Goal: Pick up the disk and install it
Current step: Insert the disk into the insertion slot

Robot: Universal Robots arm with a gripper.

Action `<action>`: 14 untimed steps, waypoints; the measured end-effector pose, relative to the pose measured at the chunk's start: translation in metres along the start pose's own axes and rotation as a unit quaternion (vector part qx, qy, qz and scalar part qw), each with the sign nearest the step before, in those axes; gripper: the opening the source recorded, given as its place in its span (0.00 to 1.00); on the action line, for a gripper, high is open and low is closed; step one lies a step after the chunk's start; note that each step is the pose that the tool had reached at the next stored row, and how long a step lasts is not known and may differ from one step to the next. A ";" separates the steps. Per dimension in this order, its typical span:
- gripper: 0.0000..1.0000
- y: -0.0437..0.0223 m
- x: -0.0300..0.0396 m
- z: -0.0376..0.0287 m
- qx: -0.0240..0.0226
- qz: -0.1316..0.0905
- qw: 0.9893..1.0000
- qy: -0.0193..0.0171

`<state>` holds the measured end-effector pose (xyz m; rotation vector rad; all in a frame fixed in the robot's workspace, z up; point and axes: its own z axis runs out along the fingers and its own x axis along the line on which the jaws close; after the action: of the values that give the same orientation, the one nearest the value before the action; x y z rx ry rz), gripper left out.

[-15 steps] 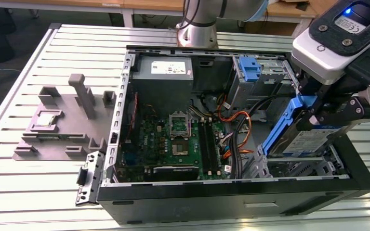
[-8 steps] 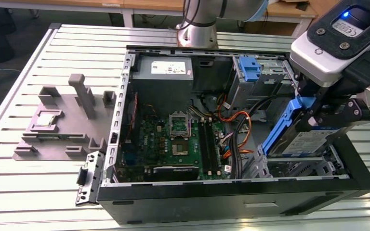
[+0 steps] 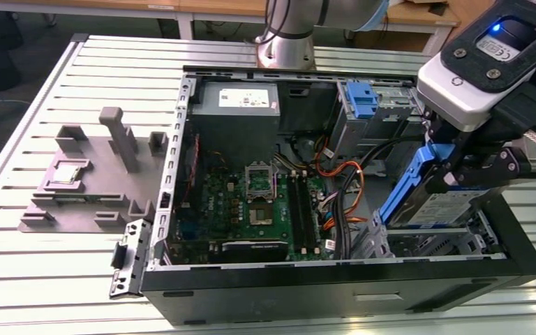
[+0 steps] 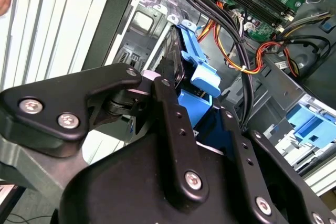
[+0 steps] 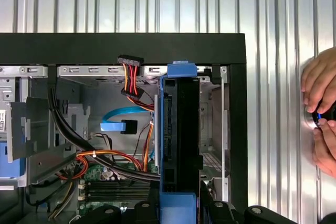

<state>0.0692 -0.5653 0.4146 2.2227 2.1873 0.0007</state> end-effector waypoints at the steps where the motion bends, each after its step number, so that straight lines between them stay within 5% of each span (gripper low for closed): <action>1: 0.36 0.0000 0.0000 0.0005 0.000 0.000 1.000 0.000; 14: 0.36 -0.0001 0.0001 0.0065 0.000 0.000 1.000 0.000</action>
<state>0.0692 -0.5653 0.4081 2.2227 2.1874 0.0007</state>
